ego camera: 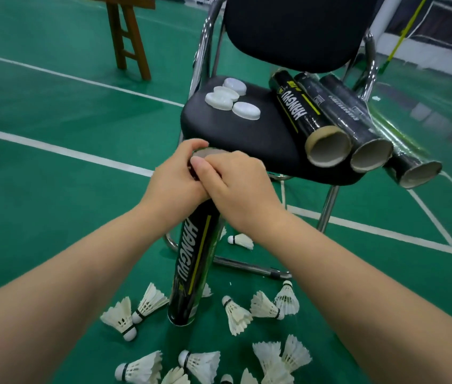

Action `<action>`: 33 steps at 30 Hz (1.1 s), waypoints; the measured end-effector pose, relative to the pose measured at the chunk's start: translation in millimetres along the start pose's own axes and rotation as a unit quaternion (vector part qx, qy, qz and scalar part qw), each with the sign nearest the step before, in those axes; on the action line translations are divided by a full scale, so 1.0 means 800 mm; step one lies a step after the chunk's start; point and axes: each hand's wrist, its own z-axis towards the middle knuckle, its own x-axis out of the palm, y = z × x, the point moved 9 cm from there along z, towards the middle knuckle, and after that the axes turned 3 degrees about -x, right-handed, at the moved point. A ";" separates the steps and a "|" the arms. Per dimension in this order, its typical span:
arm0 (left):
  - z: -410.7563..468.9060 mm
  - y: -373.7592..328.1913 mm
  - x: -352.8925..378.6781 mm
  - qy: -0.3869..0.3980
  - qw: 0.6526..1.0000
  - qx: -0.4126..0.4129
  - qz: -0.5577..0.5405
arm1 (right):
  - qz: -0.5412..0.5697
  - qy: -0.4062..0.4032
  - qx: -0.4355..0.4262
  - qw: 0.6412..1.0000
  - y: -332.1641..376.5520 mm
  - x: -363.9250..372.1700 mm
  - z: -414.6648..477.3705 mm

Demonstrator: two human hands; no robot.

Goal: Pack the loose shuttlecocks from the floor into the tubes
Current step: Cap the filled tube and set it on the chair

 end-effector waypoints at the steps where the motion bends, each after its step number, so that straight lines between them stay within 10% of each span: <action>1: 0.008 -0.007 -0.004 -0.006 1.000 0.007 -0.006 | 0.008 -0.036 -0.005 0.999 0.000 -0.009 0.007; 14: 0.118 -0.027 0.003 -0.019 0.999 -0.015 -0.021 | 0.073 -0.156 0.126 0.977 -0.111 -0.054 0.120; 21: 0.126 0.000 0.002 -0.022 0.998 -0.030 -0.049 | 0.100 0.041 0.295 0.949 -0.193 0.037 0.171; 33: 0.140 0.018 0.002 -0.012 0.998 -0.043 -0.054 | -0.039 0.236 0.231 0.943 -0.187 0.089 0.195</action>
